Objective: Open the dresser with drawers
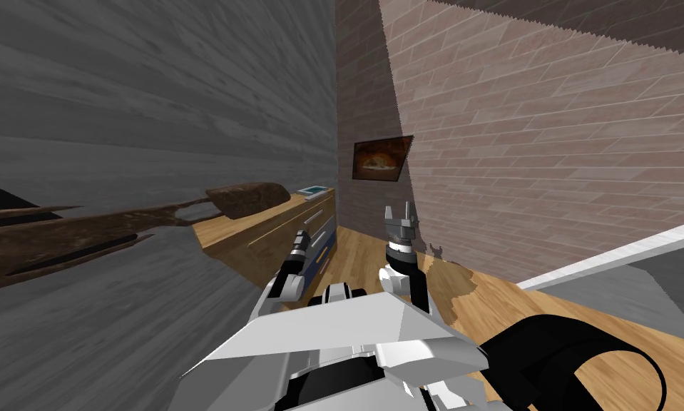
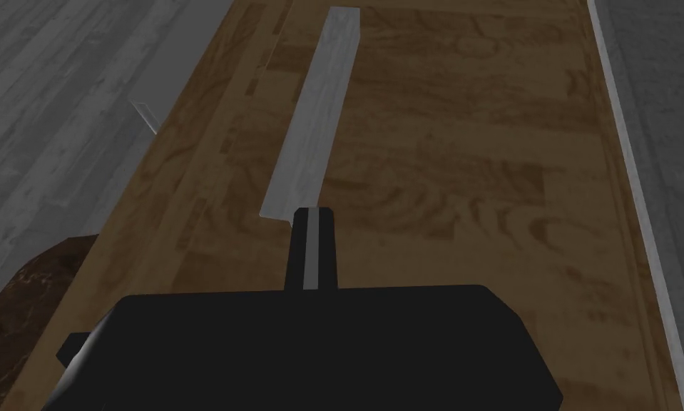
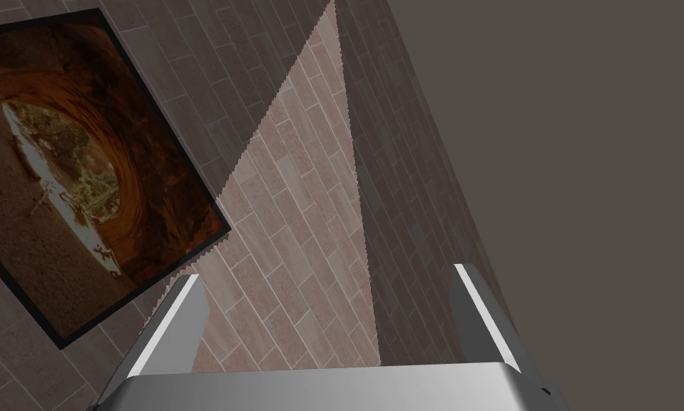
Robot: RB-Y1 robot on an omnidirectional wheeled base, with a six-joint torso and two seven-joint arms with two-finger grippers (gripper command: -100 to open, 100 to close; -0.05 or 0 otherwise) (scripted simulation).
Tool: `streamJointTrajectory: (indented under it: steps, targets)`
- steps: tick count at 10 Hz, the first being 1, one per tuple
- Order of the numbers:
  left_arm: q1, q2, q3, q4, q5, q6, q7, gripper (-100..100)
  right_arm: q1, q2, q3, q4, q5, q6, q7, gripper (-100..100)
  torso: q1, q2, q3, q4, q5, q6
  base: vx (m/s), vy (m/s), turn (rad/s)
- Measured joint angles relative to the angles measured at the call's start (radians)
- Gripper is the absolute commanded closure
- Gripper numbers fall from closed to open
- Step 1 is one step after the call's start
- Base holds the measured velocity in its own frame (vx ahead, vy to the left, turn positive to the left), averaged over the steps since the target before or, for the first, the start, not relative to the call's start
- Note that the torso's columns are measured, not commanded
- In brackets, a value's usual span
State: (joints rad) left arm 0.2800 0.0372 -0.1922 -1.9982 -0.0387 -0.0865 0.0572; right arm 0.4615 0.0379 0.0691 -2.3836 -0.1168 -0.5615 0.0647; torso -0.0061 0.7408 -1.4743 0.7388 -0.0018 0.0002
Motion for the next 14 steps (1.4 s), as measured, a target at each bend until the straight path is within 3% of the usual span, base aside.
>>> streamJointTrajectory:
  steps: [3, 4, 8, 9, 11, 14]
  targets:
    - [0.012, -0.009, -0.008, -0.027, -0.006, 0.016, -0.005, 100, 0.0, 0.0, 0.0, 0.0, 0.0, 0.0, 0.0, 0, 0.006, -0.002, -0.002, -0.001, 0.002, 0.0, -0.076, -0.145, 0.01]
    - [0.013, -0.009, -0.009, -0.028, -0.006, 0.017, -0.006, -100, 0.0, 0.0, 0.0, 0.0, 0.0, 0.0, 0.0, 0, 0.012, -0.005, -0.003, -0.001, 0.003, 0.0, -0.006, -0.013, -0.003]
    - [0.013, 0.078, -0.008, -0.038, -0.004, 0.022, -0.003, -100, 0.0, 0.0, 0.0, 0.0, 0.0, 0.0, 0.0, 0, 0.007, -0.003, -0.002, -0.001, 0.002, 0.0, 0.026, 0.054, -0.003]
    - [0.013, 0.083, -0.007, -0.044, -0.002, 0.028, -0.001, -100, 0.0, -0.001, 0.0, 0.0, 0.0, 0.0, 0.0, 0, 0.01, -0.004, -0.002, -0.001, 0.003, 0.0, 0.083, 0.15, -0.016]
    - [0.011, 0.09, -0.006, -0.056, 0.002, 0.042, 0.004, -100, 0.0, -0.001, -0.001, 0.0, 0.0, 0.0, 0.0, 0, 0.008, -0.005, -0.003, -0.001, 0.002, 0.0, 0.102, 0.16, -0.01]
    - [0.008, 0.028, -0.003, -0.059, 0.006, 0.057, 0.009, -100, 0.0, 0.0, 0.0, 0.0, 0.0, 0.0, 0.0, 0, 0.0, 0.001, 0.001, 0.0, 0.0, 0.0, 0.028, 0.045, -0.002]
